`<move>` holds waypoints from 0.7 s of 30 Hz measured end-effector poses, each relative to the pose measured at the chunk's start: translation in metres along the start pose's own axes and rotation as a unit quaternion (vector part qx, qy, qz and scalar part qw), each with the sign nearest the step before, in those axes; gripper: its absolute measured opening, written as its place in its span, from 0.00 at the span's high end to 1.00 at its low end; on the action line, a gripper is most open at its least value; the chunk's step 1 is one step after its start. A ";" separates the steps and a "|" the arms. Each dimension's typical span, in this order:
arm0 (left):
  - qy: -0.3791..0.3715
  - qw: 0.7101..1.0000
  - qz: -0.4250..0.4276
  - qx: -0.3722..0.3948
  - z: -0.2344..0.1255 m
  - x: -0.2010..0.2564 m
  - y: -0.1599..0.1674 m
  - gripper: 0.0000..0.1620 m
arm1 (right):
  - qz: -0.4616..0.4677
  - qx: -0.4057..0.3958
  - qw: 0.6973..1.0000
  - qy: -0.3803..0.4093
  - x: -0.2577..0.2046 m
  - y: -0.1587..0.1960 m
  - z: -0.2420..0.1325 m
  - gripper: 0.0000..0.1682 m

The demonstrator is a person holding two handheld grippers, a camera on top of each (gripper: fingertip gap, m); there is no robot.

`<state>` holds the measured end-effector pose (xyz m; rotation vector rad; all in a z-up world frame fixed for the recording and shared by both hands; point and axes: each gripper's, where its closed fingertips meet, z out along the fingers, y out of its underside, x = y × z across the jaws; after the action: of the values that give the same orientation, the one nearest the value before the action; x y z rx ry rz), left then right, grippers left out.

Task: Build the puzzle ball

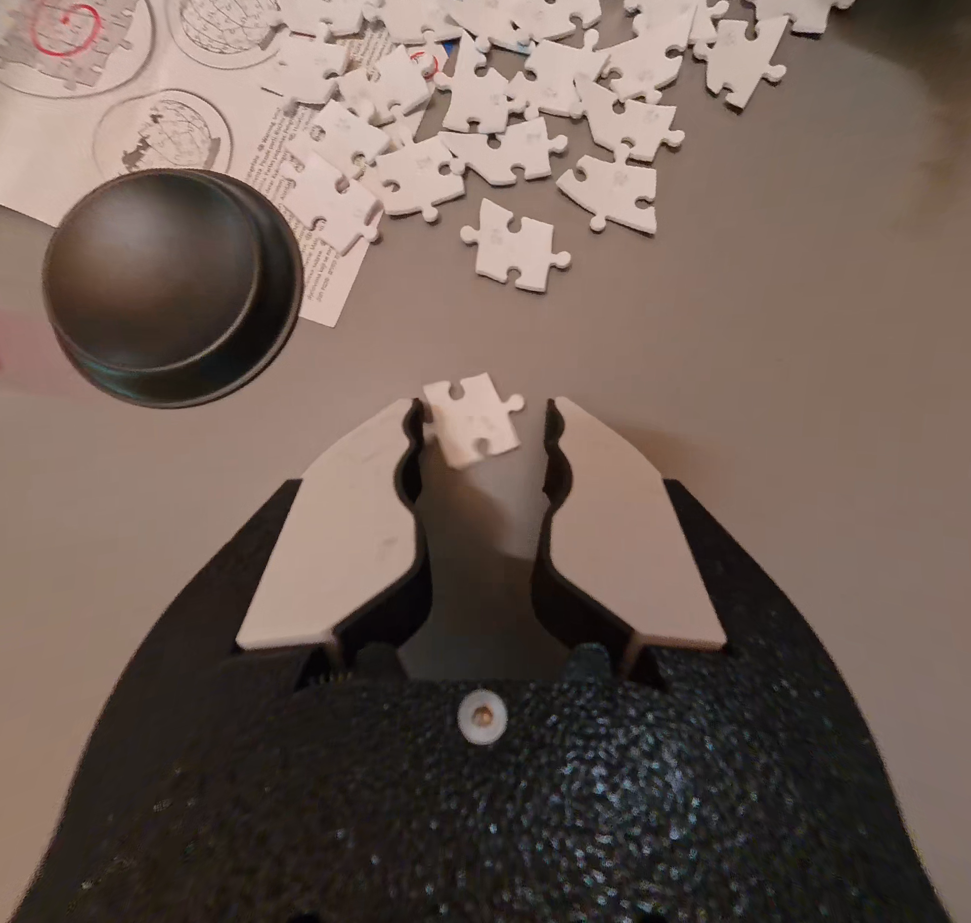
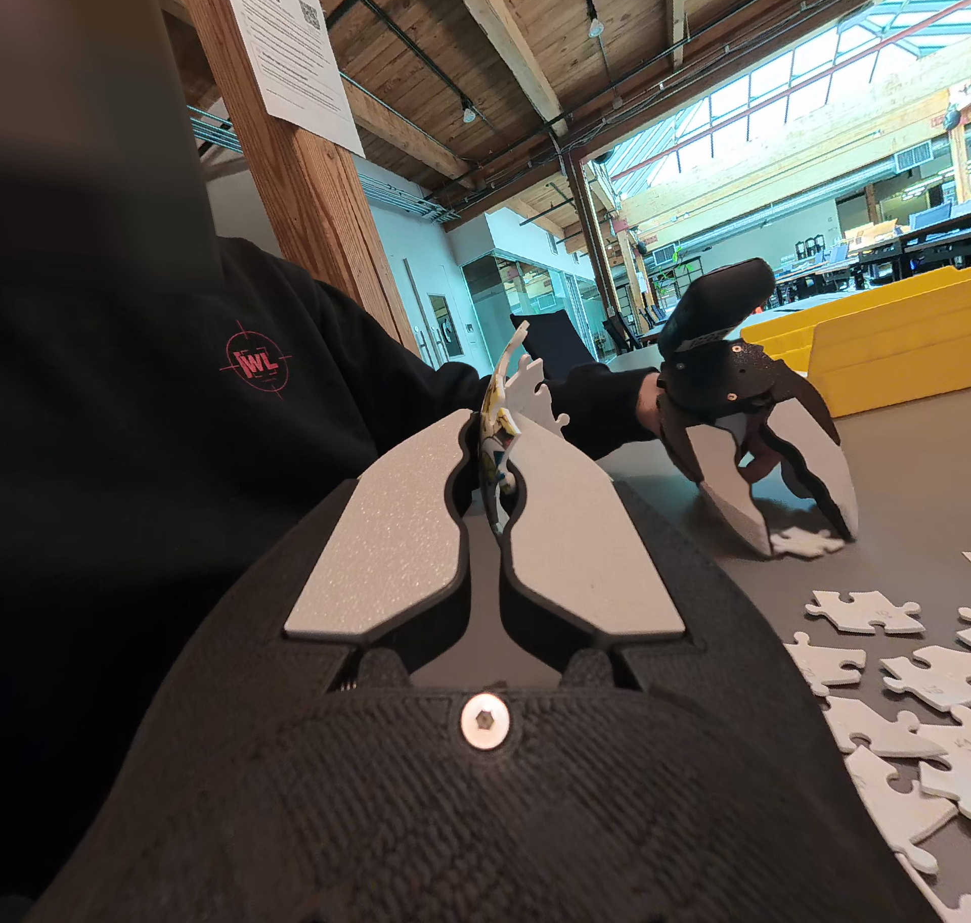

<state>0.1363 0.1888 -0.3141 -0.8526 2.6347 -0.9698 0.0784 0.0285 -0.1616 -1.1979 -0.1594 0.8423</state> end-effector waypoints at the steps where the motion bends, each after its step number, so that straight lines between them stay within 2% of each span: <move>1: -0.002 1.000 -0.003 0.004 0.000 -0.001 0.000 0.76 | 0.000 0.000 1.000 0.000 0.000 0.000 0.000 0.97; 2: -0.004 1.000 -0.004 0.006 0.000 -0.002 0.000 0.80 | 0.001 0.000 1.000 -0.001 0.000 0.000 0.000 0.97; 8: -0.030 0.999 0.037 0.005 -0.001 -0.002 -0.002 0.80 | 0.004 -0.004 1.000 -0.002 0.001 0.003 0.001 0.97; 11: -0.059 0.996 0.066 0.009 -0.005 -0.001 -0.007 0.75 | 0.002 -0.002 1.000 0.000 0.001 0.002 0.000 0.97; 14: -0.069 0.995 0.076 0.017 -0.009 0.007 -0.011 0.76 | 0.003 0.002 1.000 -0.001 0.001 0.001 0.000 0.97; 21: -0.052 0.996 0.073 0.000 -0.003 0.005 -0.005 0.73 | 0.007 -0.005 1.000 -0.005 0.000 0.004 0.002 0.97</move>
<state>0.1337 0.1846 -0.3090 -0.6808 2.5679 -0.8646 0.0753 0.0309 -0.1646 -1.2058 -0.1643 0.8619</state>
